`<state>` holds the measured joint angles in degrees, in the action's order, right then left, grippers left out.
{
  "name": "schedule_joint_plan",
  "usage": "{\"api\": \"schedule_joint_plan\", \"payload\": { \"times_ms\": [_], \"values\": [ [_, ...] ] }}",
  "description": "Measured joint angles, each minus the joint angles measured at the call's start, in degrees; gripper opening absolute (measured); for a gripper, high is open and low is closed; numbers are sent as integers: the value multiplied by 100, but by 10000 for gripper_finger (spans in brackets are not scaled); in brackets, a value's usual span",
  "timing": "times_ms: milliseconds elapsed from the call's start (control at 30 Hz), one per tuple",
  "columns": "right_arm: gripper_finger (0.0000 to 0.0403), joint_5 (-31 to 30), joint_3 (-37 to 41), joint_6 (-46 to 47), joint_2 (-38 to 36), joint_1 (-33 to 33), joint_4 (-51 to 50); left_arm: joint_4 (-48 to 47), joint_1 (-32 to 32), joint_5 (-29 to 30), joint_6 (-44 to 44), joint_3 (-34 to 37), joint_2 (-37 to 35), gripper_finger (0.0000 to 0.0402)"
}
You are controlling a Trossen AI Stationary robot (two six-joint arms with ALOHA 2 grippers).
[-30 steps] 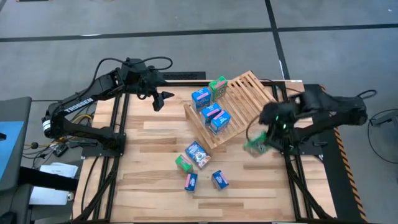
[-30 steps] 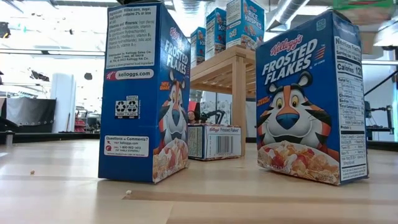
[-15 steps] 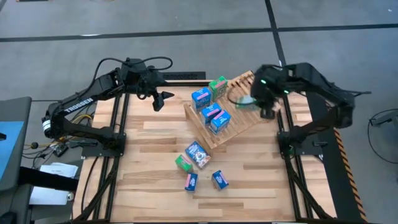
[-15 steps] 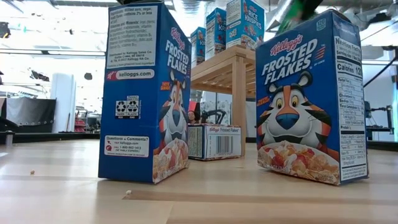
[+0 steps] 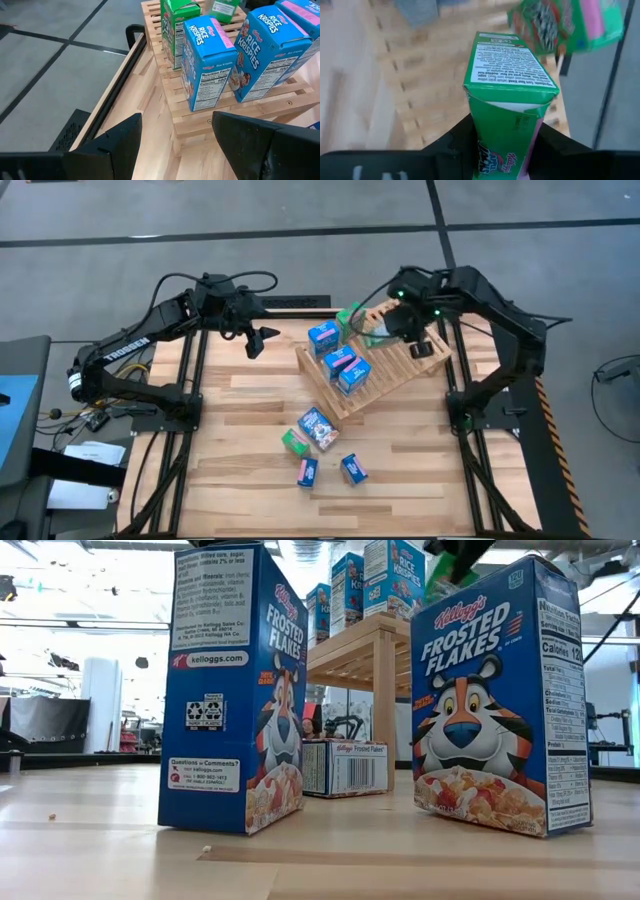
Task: Stack cereal on shelf
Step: Put the right green cereal box aligned with the other green cereal box on the shelf
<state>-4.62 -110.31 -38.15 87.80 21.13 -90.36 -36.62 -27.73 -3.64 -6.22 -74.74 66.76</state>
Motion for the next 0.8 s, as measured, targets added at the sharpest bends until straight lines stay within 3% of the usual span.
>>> {"api": "schedule_joint_plan", "payload": {
  "times_ms": [200,800],
  "values": [
    [151,-450,25,-239,269,-439,37,6,0,32,0,0,0,233],
    [150,-455,14,-1189,698,-610,33,11,0,107,-85,0,0,233]
  ]
}}
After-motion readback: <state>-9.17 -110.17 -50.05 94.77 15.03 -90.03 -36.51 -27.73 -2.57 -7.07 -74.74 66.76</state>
